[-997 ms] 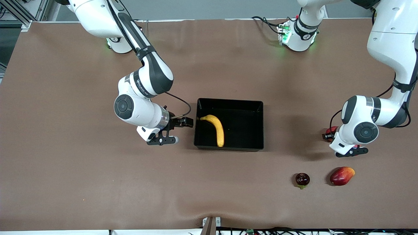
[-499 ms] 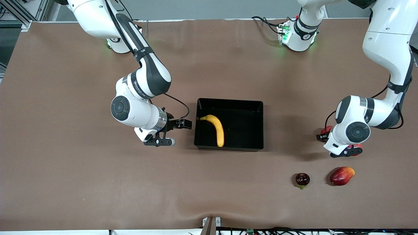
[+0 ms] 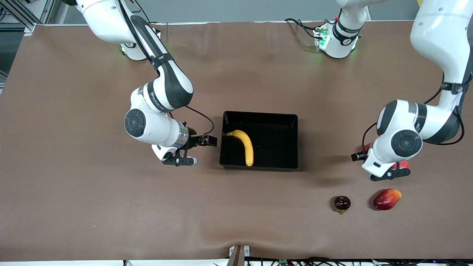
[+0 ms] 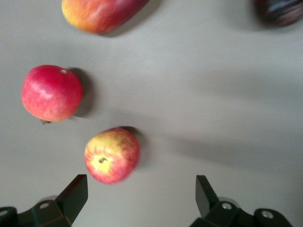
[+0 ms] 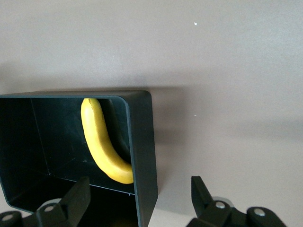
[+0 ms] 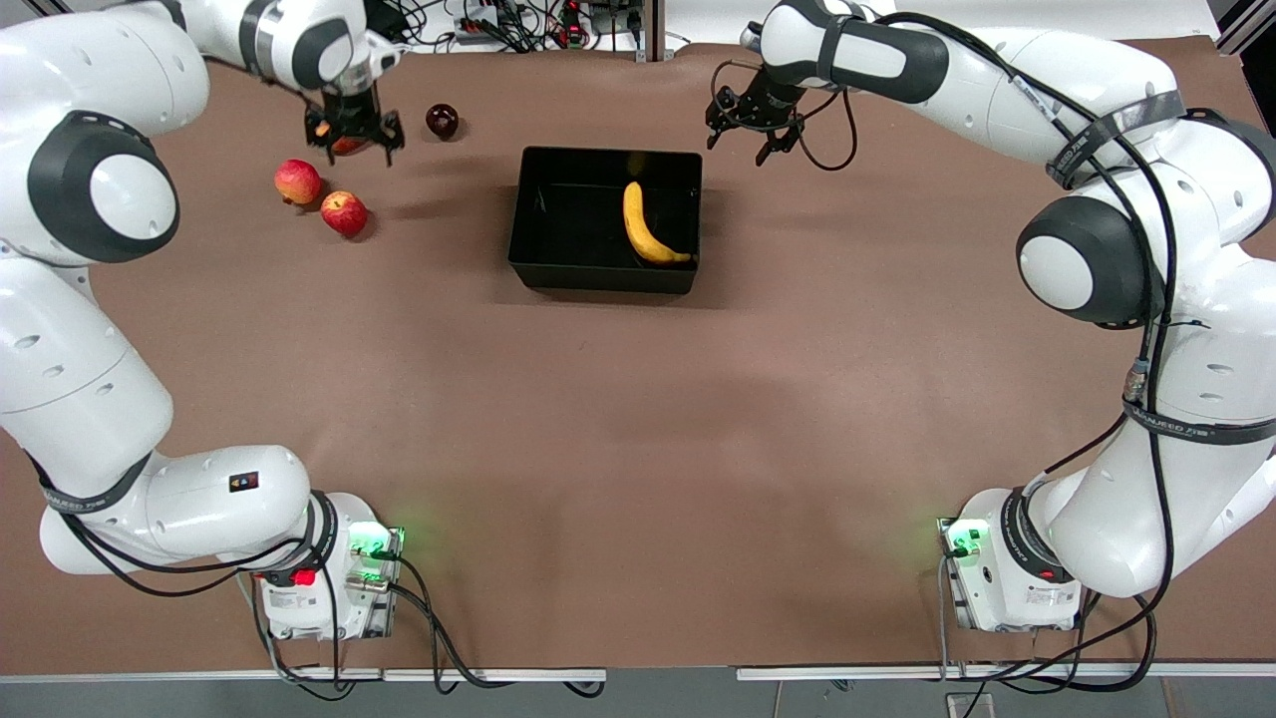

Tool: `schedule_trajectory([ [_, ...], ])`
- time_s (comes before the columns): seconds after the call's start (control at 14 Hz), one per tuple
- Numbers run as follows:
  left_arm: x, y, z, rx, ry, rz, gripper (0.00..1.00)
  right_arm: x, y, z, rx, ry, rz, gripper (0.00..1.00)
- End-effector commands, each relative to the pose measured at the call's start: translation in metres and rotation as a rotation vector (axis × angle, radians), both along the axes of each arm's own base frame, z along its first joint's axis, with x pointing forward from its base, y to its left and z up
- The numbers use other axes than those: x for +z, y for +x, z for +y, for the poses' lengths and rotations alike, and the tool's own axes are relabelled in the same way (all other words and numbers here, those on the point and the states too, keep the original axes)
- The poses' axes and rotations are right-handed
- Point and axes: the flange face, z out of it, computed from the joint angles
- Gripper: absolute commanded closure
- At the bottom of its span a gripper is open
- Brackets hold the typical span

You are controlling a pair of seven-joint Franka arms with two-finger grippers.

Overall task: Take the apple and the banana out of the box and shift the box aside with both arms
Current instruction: 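Reach the left gripper into the box and grasp the yellow banana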

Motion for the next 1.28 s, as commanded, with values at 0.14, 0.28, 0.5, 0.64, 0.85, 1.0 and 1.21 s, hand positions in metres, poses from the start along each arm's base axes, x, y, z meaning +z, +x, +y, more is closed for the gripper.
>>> schedule_trajectory([
  [0.14, 0.047, -0.017, -0.11, -0.036, -0.086, -0.044, 0.0, 0.002, 0.003, 0.001, -0.011, 0.021, 0.002, 0.34],
  [0.28, 0.065, -0.022, -0.153, -0.071, -0.135, -0.077, 0.0, 0.003, 0.007, -0.007, -0.008, 0.006, -0.003, 0.54],
  [0.5, 0.07, -0.041, -0.24, -0.114, -0.181, -0.096, 0.0, 0.001, 0.009, -0.013, -0.025, -0.002, 0.002, 0.95],
  [0.64, 0.052, -0.047, -0.287, -0.069, -0.218, -0.096, 0.0, 0.001, 0.01, -0.014, -0.027, -0.002, 0.0, 1.0],
  [0.85, 0.034, -0.057, -0.337, -0.102, -0.242, -0.122, 0.0, 0.002, 0.013, -0.021, -0.039, -0.009, -0.004, 0.85],
  [1.0, 0.022, -0.071, -0.364, -0.097, -0.231, -0.156, 0.0, 0.004, 0.019, -0.03, -0.052, -0.01, -0.013, 0.56],
  [1.21, -0.012, -0.091, -0.401, -0.05, -0.258, -0.175, 0.0, 0.004, 0.023, -0.04, -0.049, -0.018, -0.023, 0.16],
])
